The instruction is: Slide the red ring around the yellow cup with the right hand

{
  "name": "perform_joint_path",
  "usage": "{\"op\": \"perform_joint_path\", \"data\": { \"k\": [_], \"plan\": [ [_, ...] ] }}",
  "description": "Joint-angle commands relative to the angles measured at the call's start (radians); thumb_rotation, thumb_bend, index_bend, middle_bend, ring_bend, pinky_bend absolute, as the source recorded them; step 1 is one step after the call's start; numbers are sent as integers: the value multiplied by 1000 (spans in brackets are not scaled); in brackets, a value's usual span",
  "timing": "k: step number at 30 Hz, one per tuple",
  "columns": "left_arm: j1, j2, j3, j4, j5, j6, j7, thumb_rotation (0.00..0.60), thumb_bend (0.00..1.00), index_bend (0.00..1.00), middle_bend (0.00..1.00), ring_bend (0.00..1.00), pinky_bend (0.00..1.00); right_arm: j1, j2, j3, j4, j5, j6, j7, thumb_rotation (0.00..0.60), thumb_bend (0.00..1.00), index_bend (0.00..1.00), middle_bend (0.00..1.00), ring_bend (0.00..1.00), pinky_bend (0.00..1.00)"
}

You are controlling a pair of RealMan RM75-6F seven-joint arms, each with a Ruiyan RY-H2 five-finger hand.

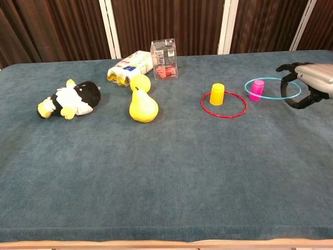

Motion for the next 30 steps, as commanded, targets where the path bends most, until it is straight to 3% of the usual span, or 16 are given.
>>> {"op": "perform_joint_path", "data": {
  "k": [1,3,9,16,18,23,30],
  "plan": [
    [-1,2,0,-1,-4,-4,-1,600,466,0,0,0,73,-10,-4,-8,10,2,-1,16,600,450,356,166,0,0],
    [-1,4,0,-1,-4,-4,-3,600,467,0,0,0,73,-27,15,-8,-12,9,11,6,600,375,213,142,0,0],
    [2,7,3,-4,6,4,-10,600,467,0,0,0,73,-134,165,-24,-241,3,156,-51,600,321,34,58,0,0],
    [10,3,11,-9,33,29,-3,600,467,0,0,0,73,-380,503,-123,-930,-44,463,-310,600,269,0,0,0,0],
    [11,3,15,-9,43,34,-3,600,467,0,0,0,73,-433,544,-154,-1028,-51,518,-402,600,268,0,0,0,0],
    [21,0,20,-3,65,61,-1,600,468,0,0,0,72,-529,535,-214,-1078,-73,598,-494,600,257,0,0,0,0],
    [20,-6,20,-4,65,58,16,600,465,0,0,0,70,-545,517,-162,-1049,-63,639,-505,600,202,0,0,0,0]
  ]
}}
